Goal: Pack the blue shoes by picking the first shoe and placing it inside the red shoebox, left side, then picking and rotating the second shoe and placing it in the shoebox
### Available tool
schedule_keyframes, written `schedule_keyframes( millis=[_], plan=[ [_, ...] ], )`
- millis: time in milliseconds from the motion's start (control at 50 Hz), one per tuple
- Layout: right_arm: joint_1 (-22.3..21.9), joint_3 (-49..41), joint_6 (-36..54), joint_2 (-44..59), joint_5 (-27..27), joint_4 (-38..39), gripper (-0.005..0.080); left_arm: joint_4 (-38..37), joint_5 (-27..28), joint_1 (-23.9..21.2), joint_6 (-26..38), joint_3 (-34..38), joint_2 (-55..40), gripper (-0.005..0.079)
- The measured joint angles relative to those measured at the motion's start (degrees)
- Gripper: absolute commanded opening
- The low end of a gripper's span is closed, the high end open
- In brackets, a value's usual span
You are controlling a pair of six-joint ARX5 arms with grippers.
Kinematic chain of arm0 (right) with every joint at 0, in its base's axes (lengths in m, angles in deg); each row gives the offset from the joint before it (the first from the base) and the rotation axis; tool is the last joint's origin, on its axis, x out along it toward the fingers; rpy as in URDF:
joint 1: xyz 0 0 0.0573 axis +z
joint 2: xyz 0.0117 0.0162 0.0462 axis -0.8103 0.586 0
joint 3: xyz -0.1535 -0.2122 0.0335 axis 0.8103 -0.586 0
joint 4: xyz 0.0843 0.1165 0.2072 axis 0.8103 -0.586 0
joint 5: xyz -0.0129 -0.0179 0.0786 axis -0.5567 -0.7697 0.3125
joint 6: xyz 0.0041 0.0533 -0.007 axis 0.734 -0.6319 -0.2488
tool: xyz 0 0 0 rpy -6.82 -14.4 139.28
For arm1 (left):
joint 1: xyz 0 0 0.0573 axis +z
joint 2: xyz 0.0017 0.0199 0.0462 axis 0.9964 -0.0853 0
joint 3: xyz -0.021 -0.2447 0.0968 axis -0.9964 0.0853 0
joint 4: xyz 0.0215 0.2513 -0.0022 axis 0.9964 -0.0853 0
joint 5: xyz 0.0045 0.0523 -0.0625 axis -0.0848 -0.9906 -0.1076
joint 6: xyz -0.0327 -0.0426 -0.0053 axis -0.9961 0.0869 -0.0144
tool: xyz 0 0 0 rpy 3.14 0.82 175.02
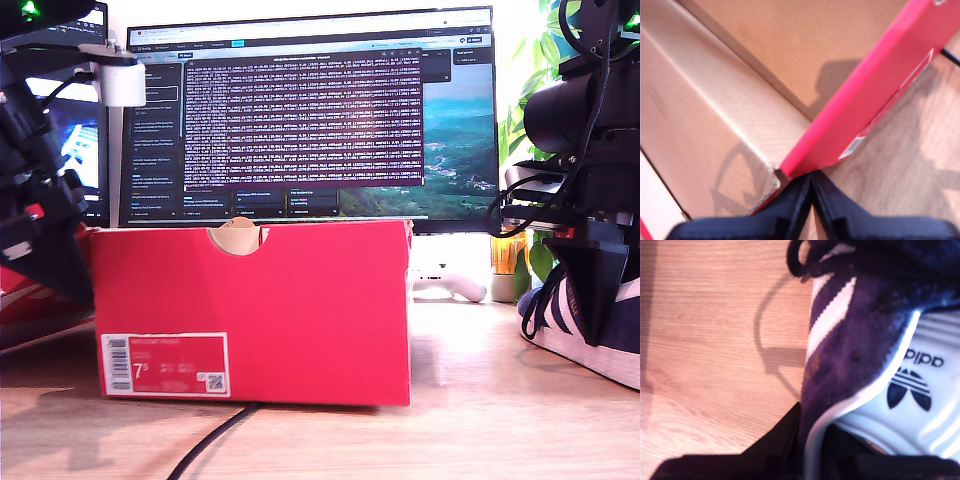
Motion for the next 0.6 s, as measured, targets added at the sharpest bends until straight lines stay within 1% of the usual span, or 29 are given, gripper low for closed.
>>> schedule_keyframes(
  millis=[240,300,460,600],
  plan=[
    [1.99,3.08,-2.43,0.76,-0.20,-1.18,-0.0013,-0.22,0.02,-0.02,0.00,0.00,0.00,-0.0019],
    [2.78,4.94,-2.82,0.76,0.96,-2.23,-0.0013,-0.61,0.02,-0.02,0.00,0.00,0.00,-0.0019],
    [5.79,10.97,-4.50,-0.24,6.49,-4.61,-0.0013,-2.75,0.26,-0.02,0.00,0.00,0.00,-0.0019],
    [9.92,17.38,-8.02,-2.78,7.58,-6.67,-0.0013,-3.72,0.79,-0.09,0.00,0.00,0.00,-0.0019]
  ],
)
